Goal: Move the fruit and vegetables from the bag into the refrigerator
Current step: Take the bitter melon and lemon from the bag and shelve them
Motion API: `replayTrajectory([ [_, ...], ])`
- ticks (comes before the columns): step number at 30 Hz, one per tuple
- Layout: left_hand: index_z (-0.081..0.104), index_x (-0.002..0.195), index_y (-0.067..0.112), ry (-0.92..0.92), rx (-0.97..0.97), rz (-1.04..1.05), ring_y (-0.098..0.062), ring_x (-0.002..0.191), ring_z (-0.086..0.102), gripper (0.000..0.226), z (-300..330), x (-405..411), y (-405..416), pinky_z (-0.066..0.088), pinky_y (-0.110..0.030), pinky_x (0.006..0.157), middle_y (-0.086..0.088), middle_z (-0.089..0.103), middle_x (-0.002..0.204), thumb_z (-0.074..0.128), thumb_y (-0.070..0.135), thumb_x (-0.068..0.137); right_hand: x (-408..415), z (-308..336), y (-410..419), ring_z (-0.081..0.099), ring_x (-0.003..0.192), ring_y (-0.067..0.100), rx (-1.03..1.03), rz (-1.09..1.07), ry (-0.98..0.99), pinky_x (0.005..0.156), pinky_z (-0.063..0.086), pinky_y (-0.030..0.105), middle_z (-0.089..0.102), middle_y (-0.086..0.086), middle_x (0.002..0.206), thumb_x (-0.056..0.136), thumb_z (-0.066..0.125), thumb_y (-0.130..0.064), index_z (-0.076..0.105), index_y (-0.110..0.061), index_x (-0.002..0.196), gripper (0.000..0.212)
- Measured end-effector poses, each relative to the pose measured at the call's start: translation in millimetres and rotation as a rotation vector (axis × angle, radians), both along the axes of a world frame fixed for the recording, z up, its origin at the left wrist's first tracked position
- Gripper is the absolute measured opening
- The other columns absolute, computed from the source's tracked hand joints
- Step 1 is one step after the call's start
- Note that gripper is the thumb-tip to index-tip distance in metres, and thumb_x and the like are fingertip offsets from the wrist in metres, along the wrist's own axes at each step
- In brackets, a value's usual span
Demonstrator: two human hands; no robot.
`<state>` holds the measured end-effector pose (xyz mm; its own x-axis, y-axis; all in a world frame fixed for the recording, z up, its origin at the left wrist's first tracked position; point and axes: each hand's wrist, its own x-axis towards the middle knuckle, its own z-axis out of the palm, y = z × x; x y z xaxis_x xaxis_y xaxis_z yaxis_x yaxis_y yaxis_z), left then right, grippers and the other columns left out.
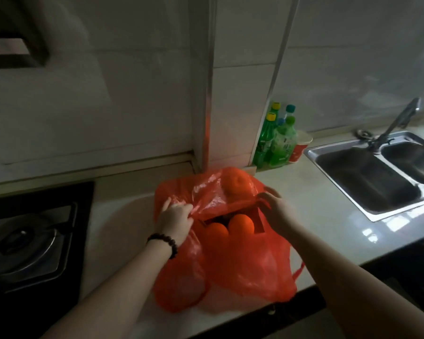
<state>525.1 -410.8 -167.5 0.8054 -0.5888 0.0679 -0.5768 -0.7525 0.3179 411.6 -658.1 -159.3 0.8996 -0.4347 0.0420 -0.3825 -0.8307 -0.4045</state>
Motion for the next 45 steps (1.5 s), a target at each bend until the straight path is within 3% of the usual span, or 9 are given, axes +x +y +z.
replayTrajectory([
  [3,0.061,0.090,0.015,0.070,-0.146,-0.012,-0.031,0.098,0.061,0.006,13,15,2,0.045,-0.037,0.082,-0.010,0.067,0.090,0.056,0.016,0.088,14,7,-8,0.063,0.092,0.038,0.077,0.007,-0.137,0.077,0.049,0.039,0.067,0.019,0.102,0.094,0.050,-0.022,0.064,-0.007,0.102,0.022],
  [9,0.059,0.077,0.018,0.167,-0.382,-0.121,-0.013,0.060,0.057,0.057,37,39,1,0.044,-0.033,0.057,0.003,0.058,0.062,0.042,0.073,0.080,52,40,-23,0.061,0.071,0.038,0.067,-0.001,-0.298,0.060,0.045,0.038,0.067,0.020,0.080,0.095,0.050,-0.023,0.061,-0.008,0.093,0.019],
  [13,0.059,0.081,0.023,-0.009,-0.343,-0.008,-0.011,0.056,0.055,0.037,43,68,-1,0.041,-0.029,0.050,0.007,0.056,0.059,0.048,0.058,0.087,84,52,-35,0.057,0.063,0.034,-0.051,0.022,-0.281,0.053,0.037,0.031,0.063,0.014,0.070,0.093,0.052,-0.037,0.057,-0.010,0.081,0.029],
  [19,0.064,0.097,0.018,-0.037,0.019,0.149,-0.024,0.081,0.058,0.031,7,117,1,0.038,-0.028,0.062,-0.001,0.056,0.090,0.058,0.046,0.087,131,12,-47,0.060,0.071,0.030,-0.192,0.148,0.050,0.055,0.037,0.029,0.058,0.008,0.075,0.096,0.043,-0.036,0.053,-0.012,0.092,0.026],
  [24,0.059,0.116,0.021,0.185,0.061,0.193,-0.023,0.106,0.054,0.067,17,119,-7,0.047,-0.035,0.085,-0.002,0.052,0.118,0.038,0.072,0.079,144,6,-52,0.056,0.102,0.032,-0.047,0.141,0.106,0.083,0.047,0.039,0.057,0.011,0.117,0.093,0.046,-0.035,0.054,-0.019,0.114,0.027],
  [29,0.064,0.101,0.015,-0.363,-0.321,0.022,-0.022,0.092,0.058,0.042,79,71,-48,0.048,-0.035,0.079,-0.004,0.062,0.101,0.046,0.049,0.087,119,40,-38,0.047,0.111,0.030,-0.096,0.343,-0.279,0.091,0.044,0.044,0.052,0.008,0.119,0.085,0.059,-0.025,0.055,-0.018,0.118,0.035],
  [31,0.066,0.095,0.016,-0.429,-0.256,-0.133,-0.022,0.088,0.059,0.030,70,45,-63,0.046,-0.036,0.079,-0.002,0.062,0.094,0.049,0.039,0.087,106,37,-28,0.050,0.105,0.029,-0.184,0.570,-0.304,0.087,0.046,0.044,0.055,0.007,0.115,0.084,0.057,-0.024,0.057,-0.015,0.113,0.031],
  [37,0.030,0.145,0.023,-0.093,0.314,-0.014,-0.020,0.142,0.019,0.075,6,44,-50,0.010,-0.044,0.116,-0.001,0.028,0.152,0.037,0.068,0.085,110,3,-37,0.036,0.132,0.027,-0.177,0.617,0.088,0.108,0.034,0.045,0.042,0.002,0.144,0.092,0.030,-0.058,0.041,-0.021,0.138,0.060],
  [45,0.013,0.147,0.038,0.076,0.436,-0.046,-0.014,0.144,-0.010,0.111,-12,73,-13,-0.005,-0.047,0.117,0.005,0.003,0.159,-0.004,0.094,0.053,131,-15,-65,0.036,0.134,0.026,0.069,0.406,0.250,0.111,0.028,0.047,0.045,0.005,0.144,0.090,0.018,-0.066,0.041,-0.028,0.137,0.065],
])
